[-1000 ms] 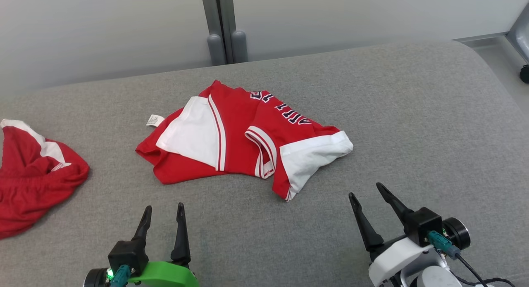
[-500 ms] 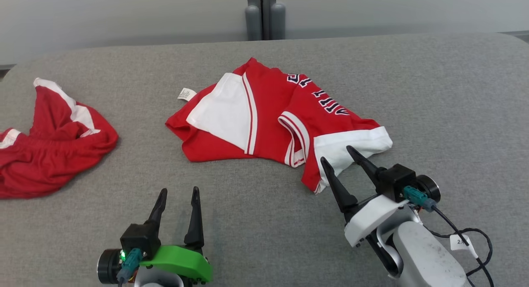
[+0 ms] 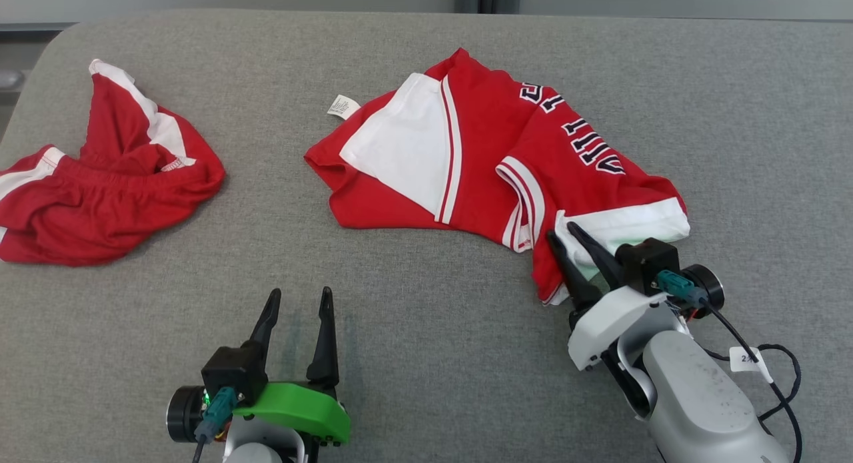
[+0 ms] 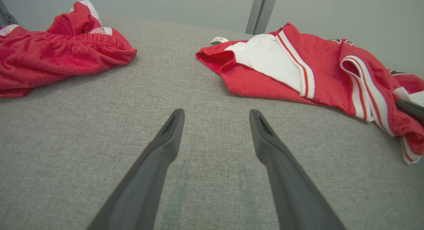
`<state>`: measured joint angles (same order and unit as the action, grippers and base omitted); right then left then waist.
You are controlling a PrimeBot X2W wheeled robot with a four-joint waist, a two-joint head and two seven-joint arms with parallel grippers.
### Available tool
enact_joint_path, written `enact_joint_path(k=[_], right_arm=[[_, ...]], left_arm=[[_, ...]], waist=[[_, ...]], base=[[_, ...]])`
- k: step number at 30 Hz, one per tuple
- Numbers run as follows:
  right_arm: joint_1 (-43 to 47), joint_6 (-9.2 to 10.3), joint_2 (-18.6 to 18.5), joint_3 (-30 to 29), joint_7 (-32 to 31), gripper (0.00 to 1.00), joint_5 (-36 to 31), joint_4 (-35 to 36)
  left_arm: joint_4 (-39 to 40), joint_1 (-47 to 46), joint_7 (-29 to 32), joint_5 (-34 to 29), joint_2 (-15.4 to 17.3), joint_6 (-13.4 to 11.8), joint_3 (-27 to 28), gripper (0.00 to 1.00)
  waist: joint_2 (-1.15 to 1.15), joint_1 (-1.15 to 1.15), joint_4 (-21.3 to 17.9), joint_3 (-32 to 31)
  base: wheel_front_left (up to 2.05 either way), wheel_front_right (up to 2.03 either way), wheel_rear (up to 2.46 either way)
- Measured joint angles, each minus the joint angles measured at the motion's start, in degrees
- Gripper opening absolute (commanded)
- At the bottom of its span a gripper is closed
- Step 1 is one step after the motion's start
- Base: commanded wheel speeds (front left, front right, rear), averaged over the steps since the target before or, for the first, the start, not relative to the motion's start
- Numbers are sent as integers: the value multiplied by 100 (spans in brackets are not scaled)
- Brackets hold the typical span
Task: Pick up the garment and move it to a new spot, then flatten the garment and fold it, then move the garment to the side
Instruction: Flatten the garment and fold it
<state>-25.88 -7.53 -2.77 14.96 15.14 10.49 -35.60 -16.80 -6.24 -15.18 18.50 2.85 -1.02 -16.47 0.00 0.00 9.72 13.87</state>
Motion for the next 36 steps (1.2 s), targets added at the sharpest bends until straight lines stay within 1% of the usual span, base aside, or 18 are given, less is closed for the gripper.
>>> enact_joint_path(k=[3, 7, 13, 15, 17, 21, 23, 26, 28, 29, 30, 33, 35, 36], right_arm=[[60, 0, -3, -100, 0, 0, -10, 38], [201, 0, 3, -318, 0, 0, -68, 218], [198, 0, -3, -849, 0, 0, -261, 987], [84, 0, -97, -916, 0, 0, -326, 1241], [-116, 0, -315, -961, 0, 0, -376, 1418], [-786, 0, -1021, -912, 0, 0, -555, 1405], [-1216, 0, -1396, -844, 0, 0, -641, 1173], [-1755, 0, -1840, -700, 0, 0, -790, 716], [-2046, 0, -2072, -666, 0, 1, -899, 333], [-2181, 0, -2193, -661, 0, 58, -959, 102], [-2309, 0, -2285, -725, -1, 100, -980, -155], [-2620, 0, -2476, -994, 0, 100, -1201, -708], [-2691, 0, -2447, -1158, 0, 100, -1318, -768], [-2691, 0, -2359, -1256, 0, 100, -1340, -736]], left_arm=[[2, -1, 0, 15, 0, -9, -16, 100], [0, -1, 0, 51, 0, -29, -33, 100], [26, -32, 0, 77, -1, -52, -70, 100], [40, -36, 0, 114, -1, -54, -81, 100], [45, -43, 1, 115, -1, -56, -108, 100], [51, -62, 0, 153, -1, -51, -193, 100], [51, -92, 0, 153, -1, -37, -260, 100], [48, -166, 1, 155, -1, -4, -370, 100], [44, -207, 0, 183, -1, 0, -433, 100], [44, -240, 0, 203, 0, 0, -470, 100], [48, -280, 0, 213, 0, 0, -513, 100], [70, -361, 1, 255, -1, -10, -608, 100], [93, -405, 0, 265, -1, -38, -633, 100], [105, -409, 0, 272, -1, -54, -635, 100]], waist=[[0, 0, 14, 46], [0, 0, -66, 17], [0, 0, -221, -22], [0, 0, -252, -27], [0, 0, -262, -29], [0, 0, -219, -10], [0, 0, -168, 26], [0, 0, -68, 104], [0, 0, 12, 166], [0, 0, 61, 203], [0, 0, 114, 242], [0, 0, 248, 368], [0, 0, 326, 450], [0, 0, 361, 494]], base=[[0, 0, 0], [0, 0, 0], [0, 0, 0], [0, 0, 0], [0, 0, 0], [0, 0, 0], [0, 0, 0], [0, 0, 0], [0, 0, 0], [0, 0, 0], [0, 0, 0], [0, 0, 0], [0, 0, 0], [0, 0, 0]])
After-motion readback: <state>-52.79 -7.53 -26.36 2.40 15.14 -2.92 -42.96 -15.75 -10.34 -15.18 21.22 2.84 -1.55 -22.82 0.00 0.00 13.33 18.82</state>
